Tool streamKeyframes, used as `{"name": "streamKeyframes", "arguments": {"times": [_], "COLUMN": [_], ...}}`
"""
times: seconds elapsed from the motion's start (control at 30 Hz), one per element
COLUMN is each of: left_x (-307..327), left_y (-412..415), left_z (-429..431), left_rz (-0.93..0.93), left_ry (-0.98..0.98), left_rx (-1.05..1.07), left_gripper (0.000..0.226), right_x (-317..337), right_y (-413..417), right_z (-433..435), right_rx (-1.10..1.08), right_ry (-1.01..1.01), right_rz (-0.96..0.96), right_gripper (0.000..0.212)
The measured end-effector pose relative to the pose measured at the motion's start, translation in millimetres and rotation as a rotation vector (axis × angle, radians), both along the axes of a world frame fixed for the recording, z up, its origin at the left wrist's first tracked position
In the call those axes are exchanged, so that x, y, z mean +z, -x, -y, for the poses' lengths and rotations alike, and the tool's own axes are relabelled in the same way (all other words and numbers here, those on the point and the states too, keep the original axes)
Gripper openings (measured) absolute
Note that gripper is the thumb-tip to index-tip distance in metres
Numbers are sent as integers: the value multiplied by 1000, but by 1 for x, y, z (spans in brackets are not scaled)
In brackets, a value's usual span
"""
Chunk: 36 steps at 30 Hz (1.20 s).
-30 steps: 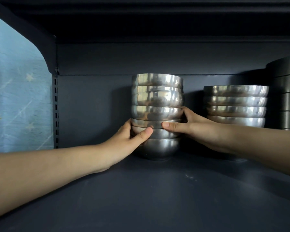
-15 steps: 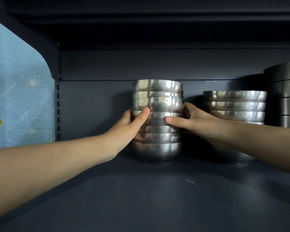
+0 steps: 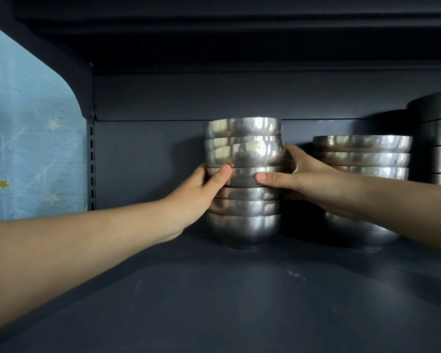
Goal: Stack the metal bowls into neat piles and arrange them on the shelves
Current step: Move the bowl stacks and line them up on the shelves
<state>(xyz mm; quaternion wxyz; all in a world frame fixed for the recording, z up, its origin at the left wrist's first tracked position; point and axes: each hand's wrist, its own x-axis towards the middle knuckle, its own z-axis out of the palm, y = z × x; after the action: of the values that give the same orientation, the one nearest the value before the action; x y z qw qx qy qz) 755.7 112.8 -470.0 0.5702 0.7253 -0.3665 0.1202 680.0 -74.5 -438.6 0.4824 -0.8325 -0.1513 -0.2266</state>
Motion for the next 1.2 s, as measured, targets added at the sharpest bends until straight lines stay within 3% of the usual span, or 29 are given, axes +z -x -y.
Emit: {"name": "streamKeyframes", "arguments": {"times": [0.2,0.37,0.7,0.77,0.87,0.9,0.97,1.13,1.2], "left_x": [-1,2,2,4,9,12,17,23,24], "left_y": [4,3,2,2,2,4,7,15,16], "left_z": [-4,-7,-8,-10,-11,-10,-6,5,6], "left_rz": [-63,-50,-41,-53,-71,-65,-42,-8,-8], "left_ry": [-32,-22,-5,-23,-10,2,36,18,28], "left_rx": [-78,-97,-83,-79,-50,-42,-38,17,20], "left_gripper": [17,46,47,61,106,110,96,90,76], "right_x": [-7,-14,-15,-8,3,8,19,46,51], "right_y": [-5,-7,-13,-10,-3,-2,1,-1,-4], "right_z": [0,-1,3,3,1,0,-3,-9,-10], "right_rx": [62,78,99,102,55,33,7,-102,-102], "right_ry": [-50,-78,-61,-22,38,55,80,171,197], "right_rz": [-18,-41,-97,-113,-93,-70,-10,27,-1], "right_gripper": [96,89,90,90,89,84,73,101,109]}}
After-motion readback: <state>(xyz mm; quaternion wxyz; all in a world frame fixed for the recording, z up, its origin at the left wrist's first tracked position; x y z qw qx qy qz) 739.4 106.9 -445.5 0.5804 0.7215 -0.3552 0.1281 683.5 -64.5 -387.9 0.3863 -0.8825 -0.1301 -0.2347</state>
